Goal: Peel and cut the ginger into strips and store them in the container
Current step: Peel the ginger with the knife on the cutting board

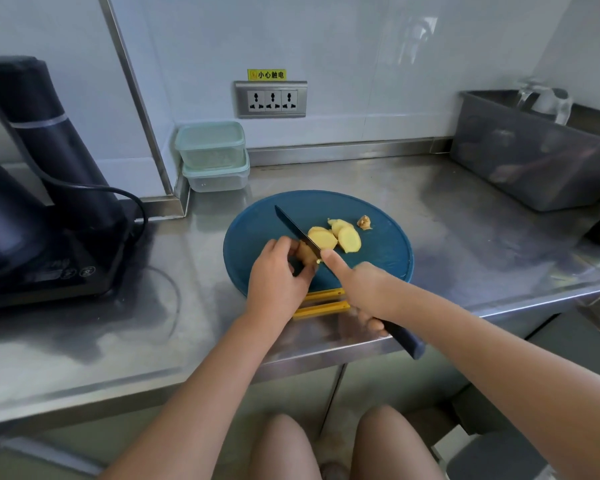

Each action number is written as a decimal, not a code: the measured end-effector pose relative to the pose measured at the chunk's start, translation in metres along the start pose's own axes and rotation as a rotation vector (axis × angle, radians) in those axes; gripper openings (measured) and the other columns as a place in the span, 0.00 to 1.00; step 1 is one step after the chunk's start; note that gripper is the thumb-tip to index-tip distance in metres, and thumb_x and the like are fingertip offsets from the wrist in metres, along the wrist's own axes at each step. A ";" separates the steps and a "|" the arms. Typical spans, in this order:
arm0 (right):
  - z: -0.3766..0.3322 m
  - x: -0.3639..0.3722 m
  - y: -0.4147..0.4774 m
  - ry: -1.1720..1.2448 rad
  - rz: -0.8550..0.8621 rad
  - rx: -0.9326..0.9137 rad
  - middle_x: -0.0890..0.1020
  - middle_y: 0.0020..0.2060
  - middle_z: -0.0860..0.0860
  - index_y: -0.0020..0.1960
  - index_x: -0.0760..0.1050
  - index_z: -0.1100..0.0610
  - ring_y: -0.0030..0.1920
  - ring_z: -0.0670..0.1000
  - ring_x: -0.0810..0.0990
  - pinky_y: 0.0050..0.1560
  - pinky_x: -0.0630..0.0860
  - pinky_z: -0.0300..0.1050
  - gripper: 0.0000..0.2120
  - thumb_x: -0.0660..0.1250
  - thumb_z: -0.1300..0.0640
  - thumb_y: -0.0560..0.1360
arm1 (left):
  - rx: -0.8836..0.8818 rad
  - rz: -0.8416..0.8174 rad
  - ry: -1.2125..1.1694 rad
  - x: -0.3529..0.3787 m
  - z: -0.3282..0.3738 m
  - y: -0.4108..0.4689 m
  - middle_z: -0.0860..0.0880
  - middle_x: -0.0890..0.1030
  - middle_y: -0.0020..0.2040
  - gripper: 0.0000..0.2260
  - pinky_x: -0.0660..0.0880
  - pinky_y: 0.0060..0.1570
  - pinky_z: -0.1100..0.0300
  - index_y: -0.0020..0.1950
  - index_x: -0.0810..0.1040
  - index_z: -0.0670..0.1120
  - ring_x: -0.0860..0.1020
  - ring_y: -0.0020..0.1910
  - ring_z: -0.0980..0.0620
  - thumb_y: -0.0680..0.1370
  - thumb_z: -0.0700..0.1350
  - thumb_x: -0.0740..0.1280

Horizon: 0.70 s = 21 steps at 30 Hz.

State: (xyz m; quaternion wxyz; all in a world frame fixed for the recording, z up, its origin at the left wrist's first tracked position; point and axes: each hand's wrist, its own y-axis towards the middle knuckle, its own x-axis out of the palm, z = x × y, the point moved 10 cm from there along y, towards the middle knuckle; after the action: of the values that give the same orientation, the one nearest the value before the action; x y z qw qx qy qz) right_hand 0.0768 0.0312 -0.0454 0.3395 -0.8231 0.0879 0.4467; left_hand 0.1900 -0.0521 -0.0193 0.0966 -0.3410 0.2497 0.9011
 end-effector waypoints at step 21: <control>-0.014 0.002 0.000 0.111 -0.070 0.162 0.68 0.27 0.57 0.39 0.68 0.63 0.28 0.54 0.68 0.38 0.70 0.47 0.41 0.41 0.24 0.72 | 0.025 0.015 0.027 0.004 0.000 0.000 0.51 0.72 0.40 0.08 0.61 0.30 0.70 0.49 0.78 0.43 0.68 0.34 0.56 0.77 0.47 0.67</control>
State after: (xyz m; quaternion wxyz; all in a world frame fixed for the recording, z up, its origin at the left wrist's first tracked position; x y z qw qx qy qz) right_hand 0.0873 0.0225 -0.0422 0.4150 -0.8189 0.1133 0.3798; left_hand 0.1870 -0.0521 -0.0224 0.0906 -0.3500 0.2650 0.8939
